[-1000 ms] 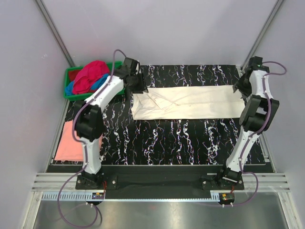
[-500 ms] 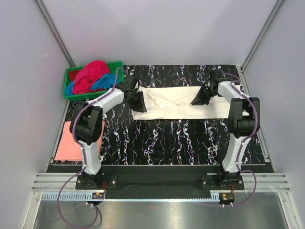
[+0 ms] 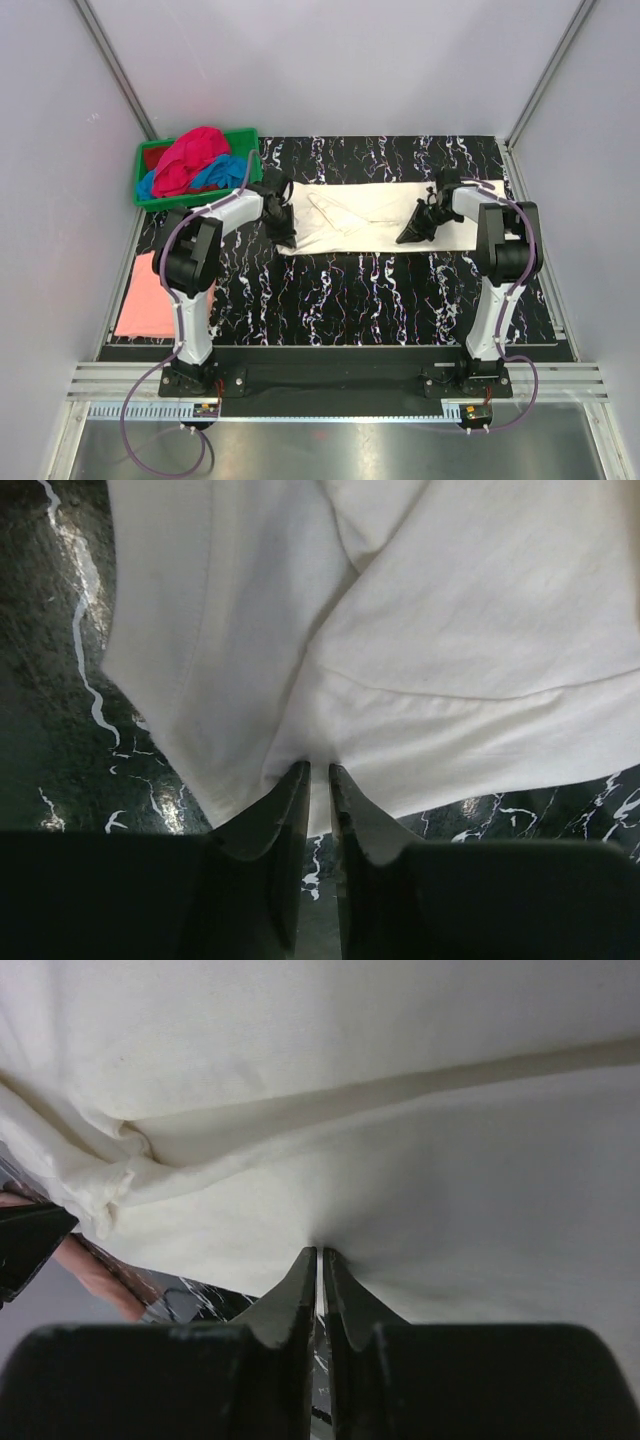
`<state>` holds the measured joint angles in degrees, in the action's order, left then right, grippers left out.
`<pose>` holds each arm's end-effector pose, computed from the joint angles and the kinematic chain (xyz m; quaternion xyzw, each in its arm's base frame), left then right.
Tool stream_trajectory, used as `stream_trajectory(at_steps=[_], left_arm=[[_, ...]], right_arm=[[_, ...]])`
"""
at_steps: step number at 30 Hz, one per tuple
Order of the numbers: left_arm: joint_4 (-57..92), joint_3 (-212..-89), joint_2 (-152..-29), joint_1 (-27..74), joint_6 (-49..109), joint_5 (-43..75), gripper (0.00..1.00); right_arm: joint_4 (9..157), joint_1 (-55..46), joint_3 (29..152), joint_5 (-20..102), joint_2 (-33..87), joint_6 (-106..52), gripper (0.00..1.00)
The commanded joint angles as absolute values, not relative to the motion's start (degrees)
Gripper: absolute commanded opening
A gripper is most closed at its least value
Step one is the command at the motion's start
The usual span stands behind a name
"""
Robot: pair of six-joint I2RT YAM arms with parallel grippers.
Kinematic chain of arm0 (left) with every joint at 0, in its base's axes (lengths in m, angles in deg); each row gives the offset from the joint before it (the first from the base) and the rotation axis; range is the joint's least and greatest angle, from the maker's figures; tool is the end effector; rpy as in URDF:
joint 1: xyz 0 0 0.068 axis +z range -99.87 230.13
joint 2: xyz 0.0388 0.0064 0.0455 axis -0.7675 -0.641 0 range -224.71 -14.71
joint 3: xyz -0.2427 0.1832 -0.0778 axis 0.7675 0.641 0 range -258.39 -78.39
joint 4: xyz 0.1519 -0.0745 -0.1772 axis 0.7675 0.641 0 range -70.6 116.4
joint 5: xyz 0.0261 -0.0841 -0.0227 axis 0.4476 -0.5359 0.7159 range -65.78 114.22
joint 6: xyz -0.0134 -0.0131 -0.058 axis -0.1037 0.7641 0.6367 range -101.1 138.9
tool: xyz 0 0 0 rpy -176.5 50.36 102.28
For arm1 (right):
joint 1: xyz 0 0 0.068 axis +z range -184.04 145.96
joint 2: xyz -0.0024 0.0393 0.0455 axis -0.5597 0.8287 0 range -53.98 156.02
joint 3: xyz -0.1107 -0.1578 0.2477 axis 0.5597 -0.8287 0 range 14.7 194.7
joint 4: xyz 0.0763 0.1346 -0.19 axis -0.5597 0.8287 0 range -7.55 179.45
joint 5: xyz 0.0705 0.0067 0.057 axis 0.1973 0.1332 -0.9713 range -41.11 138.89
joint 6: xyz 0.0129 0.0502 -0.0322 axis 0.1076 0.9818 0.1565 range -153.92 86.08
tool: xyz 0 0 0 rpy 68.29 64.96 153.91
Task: Fold and stack the t-shirts
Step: Fold the tshirt
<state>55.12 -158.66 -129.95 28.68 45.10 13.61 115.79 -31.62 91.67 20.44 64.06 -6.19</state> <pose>0.3790 -0.1579 0.1972 -0.0252 0.9814 -0.1508 0.1159 0.4043 0.0388 0.1698 0.1780 0.9443 0.2692 0.0637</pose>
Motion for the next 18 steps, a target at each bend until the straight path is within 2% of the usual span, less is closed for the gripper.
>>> stream_trajectory(at_steps=[1, 5, 7, 10, 18], left_arm=[[57.1, -156.7, -128.4, 28.9, 42.1, 17.4, 0.21], [58.2, -157.4, -124.8, 28.9, 41.7, 15.5, 0.23], [59.0, -158.9, -123.3, 28.9, 42.1, 13.9, 0.24], [59.3, -160.7, -121.3, 28.9, 42.9, 11.8, 0.24], [54.9, -165.0, -126.5, 28.7, 45.8, 0.9, 0.25]], right_arm=[[115.6, -31.5, 89.6, 24.5, 60.8, -10.0, 0.13], [116.0, -30.0, 91.9, 22.9, 57.2, -9.4, 0.24], [115.1, -28.7, 92.5, 21.2, 55.6, -7.6, 0.35], [113.3, -24.5, 94.1, 19.2, 55.5, -5.0, 0.43], [106.3, -18.7, 97.6, 14.0, 62.8, 3.3, 0.47]])
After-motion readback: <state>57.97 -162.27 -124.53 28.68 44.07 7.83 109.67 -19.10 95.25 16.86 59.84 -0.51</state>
